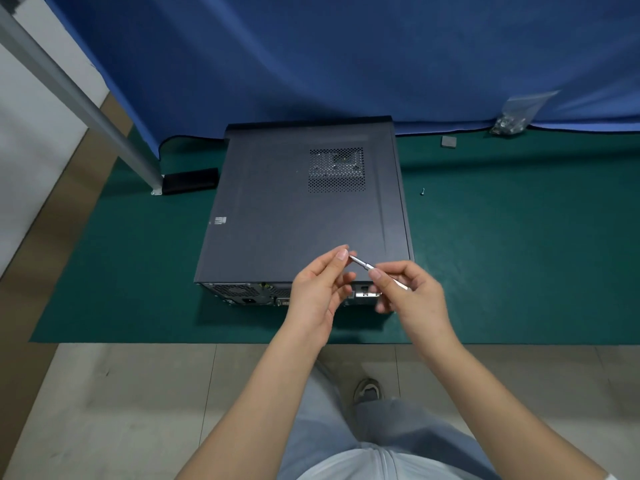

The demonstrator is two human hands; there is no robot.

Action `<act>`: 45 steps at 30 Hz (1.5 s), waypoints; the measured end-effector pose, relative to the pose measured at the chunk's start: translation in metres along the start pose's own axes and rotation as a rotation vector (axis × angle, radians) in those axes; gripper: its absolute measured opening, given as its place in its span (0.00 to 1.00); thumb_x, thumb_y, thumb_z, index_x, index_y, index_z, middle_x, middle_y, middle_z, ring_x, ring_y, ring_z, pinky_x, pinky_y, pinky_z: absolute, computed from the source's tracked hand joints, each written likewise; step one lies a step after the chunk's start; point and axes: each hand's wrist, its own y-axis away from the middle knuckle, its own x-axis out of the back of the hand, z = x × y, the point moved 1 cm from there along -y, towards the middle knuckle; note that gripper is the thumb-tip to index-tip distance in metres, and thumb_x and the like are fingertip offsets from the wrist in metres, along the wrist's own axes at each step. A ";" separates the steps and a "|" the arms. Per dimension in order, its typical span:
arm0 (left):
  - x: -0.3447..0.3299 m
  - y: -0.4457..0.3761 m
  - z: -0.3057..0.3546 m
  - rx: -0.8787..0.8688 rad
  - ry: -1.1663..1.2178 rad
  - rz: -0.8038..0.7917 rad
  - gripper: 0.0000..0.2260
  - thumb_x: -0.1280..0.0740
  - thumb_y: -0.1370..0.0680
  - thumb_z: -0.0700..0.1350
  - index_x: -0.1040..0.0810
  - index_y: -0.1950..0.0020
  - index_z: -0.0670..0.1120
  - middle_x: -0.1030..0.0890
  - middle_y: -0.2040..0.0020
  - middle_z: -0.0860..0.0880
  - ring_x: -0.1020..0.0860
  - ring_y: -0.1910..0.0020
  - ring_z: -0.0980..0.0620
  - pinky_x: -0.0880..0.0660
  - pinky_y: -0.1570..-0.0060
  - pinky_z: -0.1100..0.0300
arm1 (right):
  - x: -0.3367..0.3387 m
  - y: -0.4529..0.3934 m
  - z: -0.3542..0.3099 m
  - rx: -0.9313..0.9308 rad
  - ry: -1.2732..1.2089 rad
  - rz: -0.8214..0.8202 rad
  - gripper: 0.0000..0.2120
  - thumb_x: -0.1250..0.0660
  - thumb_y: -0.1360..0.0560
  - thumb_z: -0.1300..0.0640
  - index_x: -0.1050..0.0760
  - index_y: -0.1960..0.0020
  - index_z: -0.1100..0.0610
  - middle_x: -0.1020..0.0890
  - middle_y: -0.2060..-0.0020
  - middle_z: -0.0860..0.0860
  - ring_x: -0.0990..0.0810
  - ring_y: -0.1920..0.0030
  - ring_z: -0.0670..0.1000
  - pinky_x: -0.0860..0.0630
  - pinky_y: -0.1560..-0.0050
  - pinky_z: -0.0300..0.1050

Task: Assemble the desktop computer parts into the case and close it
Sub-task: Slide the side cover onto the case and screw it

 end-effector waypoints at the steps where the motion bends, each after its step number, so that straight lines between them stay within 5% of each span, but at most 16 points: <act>1: -0.001 0.001 -0.004 0.022 -0.023 -0.004 0.06 0.30 0.24 0.43 0.18 0.48 0.46 0.15 0.52 0.50 0.21 0.66 0.58 0.25 0.69 0.66 | 0.002 0.002 0.005 0.015 0.087 -0.003 0.02 0.31 0.25 0.61 0.22 0.56 0.56 0.21 0.73 0.44 0.26 0.75 0.41 0.30 0.71 0.31; 5: -0.006 0.002 -0.016 0.094 -0.099 -0.010 0.05 0.31 0.24 0.46 0.18 0.49 0.49 0.15 0.50 0.52 0.24 0.68 0.59 0.29 0.72 0.67 | 0.007 0.017 0.029 0.026 0.361 -0.042 0.08 0.39 0.20 0.51 0.24 0.56 0.49 0.25 0.73 0.37 0.29 0.70 0.38 0.34 0.67 0.32; 9: -0.011 0.001 -0.021 0.131 -0.123 -0.027 0.04 0.30 0.25 0.46 0.16 0.53 0.48 0.15 0.53 0.52 0.26 0.71 0.59 0.32 0.75 0.68 | 0.012 0.020 0.040 -0.045 0.378 -0.087 0.11 0.45 0.18 0.53 0.26 0.53 0.53 0.28 0.74 0.39 0.33 0.70 0.41 0.36 0.64 0.40; 14: -0.012 -0.001 -0.030 0.154 -0.313 -0.003 0.06 0.29 0.26 0.47 0.14 0.62 0.51 0.17 0.59 0.52 0.27 0.72 0.59 0.31 0.72 0.67 | 0.016 0.022 0.043 -0.173 0.314 -0.130 0.10 0.41 0.20 0.60 0.25 0.58 0.57 0.25 0.74 0.45 0.29 0.74 0.46 0.35 0.76 0.36; 18: -0.013 -0.002 -0.045 0.148 -0.424 -0.024 0.06 0.29 0.25 0.46 0.14 0.60 0.49 0.17 0.62 0.51 0.28 0.70 0.58 0.30 0.72 0.67 | 0.021 0.028 0.049 -0.245 0.385 -0.137 0.06 0.37 0.21 0.58 0.23 0.55 0.55 0.18 0.68 0.48 0.19 0.70 0.49 0.31 0.78 0.39; 26: -0.023 -0.008 -0.063 0.228 -0.425 -0.046 0.05 0.30 0.24 0.46 0.16 0.54 0.47 0.15 0.56 0.54 0.30 0.72 0.60 0.31 0.70 0.66 | 0.031 0.026 0.054 -0.302 0.411 0.010 0.07 0.32 0.24 0.57 0.24 0.60 0.57 0.17 0.64 0.57 0.19 0.71 0.53 0.32 0.80 0.38; 37: -0.030 -0.014 -0.068 0.326 -0.331 -0.041 0.04 0.32 0.23 0.46 0.19 0.51 0.48 0.15 0.57 0.55 0.28 0.74 0.61 0.33 0.67 0.66 | 0.041 0.016 0.052 -0.316 0.441 0.056 0.10 0.28 0.27 0.54 0.26 0.62 0.58 0.23 0.76 0.48 0.21 0.76 0.49 0.37 0.82 0.35; 45: -0.030 -0.015 -0.069 0.332 -0.303 -0.065 0.06 0.32 0.22 0.47 0.18 0.48 0.47 0.15 0.54 0.55 0.28 0.68 0.60 0.29 0.67 0.68 | 0.043 0.015 0.049 -0.295 0.462 0.051 0.11 0.28 0.27 0.54 0.27 0.60 0.59 0.22 0.72 0.52 0.21 0.75 0.49 0.36 0.82 0.33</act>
